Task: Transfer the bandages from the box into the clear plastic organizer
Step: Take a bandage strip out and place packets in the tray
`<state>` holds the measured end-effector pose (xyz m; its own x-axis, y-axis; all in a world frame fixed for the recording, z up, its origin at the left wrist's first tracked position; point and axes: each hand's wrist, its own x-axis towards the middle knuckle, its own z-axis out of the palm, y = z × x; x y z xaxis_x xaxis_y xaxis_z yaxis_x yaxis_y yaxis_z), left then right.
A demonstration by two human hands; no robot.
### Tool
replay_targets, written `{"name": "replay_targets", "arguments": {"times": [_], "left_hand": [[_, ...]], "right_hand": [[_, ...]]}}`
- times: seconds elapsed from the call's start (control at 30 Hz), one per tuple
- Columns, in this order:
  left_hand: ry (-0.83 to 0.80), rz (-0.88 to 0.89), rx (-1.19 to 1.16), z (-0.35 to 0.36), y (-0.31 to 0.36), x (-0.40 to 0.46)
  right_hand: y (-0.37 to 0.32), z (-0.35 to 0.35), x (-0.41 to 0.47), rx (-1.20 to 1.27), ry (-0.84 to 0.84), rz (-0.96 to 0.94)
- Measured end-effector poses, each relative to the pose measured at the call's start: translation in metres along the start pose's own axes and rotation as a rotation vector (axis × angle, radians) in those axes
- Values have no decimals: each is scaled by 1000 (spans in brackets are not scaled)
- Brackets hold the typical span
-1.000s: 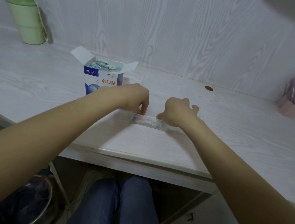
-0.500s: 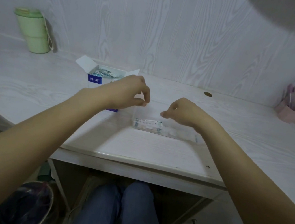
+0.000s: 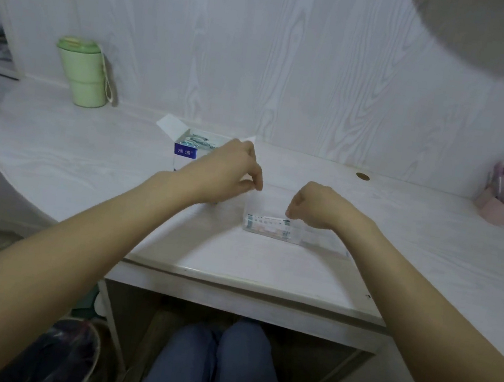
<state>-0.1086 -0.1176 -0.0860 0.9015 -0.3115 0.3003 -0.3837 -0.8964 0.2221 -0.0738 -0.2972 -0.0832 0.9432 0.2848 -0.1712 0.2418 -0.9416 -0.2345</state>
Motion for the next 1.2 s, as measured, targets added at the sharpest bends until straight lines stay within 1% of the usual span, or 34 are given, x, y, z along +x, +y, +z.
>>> {"name": "replay_targets", "arguments": {"times": [0.2, 0.3, 0.43, 0.63, 0.93, 1.1, 1.2], "left_hand": [[-166, -24, 123, 32, 7, 18], [-234, -27, 143, 38, 8, 26], [-305, -15, 119, 40, 6, 31], [-315, -16, 110, 39, 4, 32], [-332, -45, 134, 37, 5, 34], [-296, -57, 85, 26, 8, 31], [-224, -65, 10, 17, 8, 24]], "right_hand": [[7, 16, 2, -96, 88, -111], [8, 20, 5, -136, 96, -160], [8, 22, 12, -146, 104, -155], [13, 21, 16, -145, 84, -123], [14, 25, 17, -41, 116, -134], [15, 20, 10, 24, 86, -164], [18, 10, 2, 114, 49, -186]]}}
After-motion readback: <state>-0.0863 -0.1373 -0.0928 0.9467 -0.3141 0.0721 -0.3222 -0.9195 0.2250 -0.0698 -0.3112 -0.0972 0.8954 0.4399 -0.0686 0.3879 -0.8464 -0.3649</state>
